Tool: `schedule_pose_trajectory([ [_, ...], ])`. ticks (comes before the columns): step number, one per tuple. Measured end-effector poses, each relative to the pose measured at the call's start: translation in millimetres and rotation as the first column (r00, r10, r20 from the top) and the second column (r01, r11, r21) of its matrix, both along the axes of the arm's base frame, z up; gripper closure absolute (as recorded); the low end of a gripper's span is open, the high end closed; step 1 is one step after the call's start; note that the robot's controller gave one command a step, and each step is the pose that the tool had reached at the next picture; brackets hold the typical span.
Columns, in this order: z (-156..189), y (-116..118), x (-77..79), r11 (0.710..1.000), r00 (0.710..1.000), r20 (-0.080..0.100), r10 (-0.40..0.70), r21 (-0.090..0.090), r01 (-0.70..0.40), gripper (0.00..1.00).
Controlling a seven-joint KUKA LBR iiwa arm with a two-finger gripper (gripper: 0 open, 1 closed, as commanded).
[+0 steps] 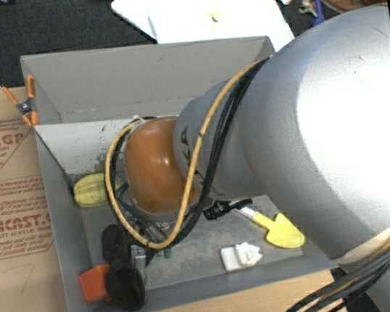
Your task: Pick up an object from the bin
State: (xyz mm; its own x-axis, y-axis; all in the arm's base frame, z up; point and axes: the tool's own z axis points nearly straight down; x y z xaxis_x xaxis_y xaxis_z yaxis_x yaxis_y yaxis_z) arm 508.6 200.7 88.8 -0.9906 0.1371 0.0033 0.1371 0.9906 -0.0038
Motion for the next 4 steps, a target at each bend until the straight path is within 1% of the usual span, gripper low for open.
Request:
schedule_pose_trajectory([
  [1,-17.6,-6.5,0.2,1.000,1.000,-0.002,-0.013,-0.001,0.013,0.00],
  [2,-15.6,-6.8,11.1,1.000,1.000,0.005,-0.028,-0.001,0.028,1.00],
  [3,-15.6,-6.8,11.1,1.000,1.000,0.005,-0.028,0.000,0.028,1.00],
  [4,-15.1,-8.1,3.6,0.998,0.998,0.017,-0.057,0.002,0.057,1.00],
])
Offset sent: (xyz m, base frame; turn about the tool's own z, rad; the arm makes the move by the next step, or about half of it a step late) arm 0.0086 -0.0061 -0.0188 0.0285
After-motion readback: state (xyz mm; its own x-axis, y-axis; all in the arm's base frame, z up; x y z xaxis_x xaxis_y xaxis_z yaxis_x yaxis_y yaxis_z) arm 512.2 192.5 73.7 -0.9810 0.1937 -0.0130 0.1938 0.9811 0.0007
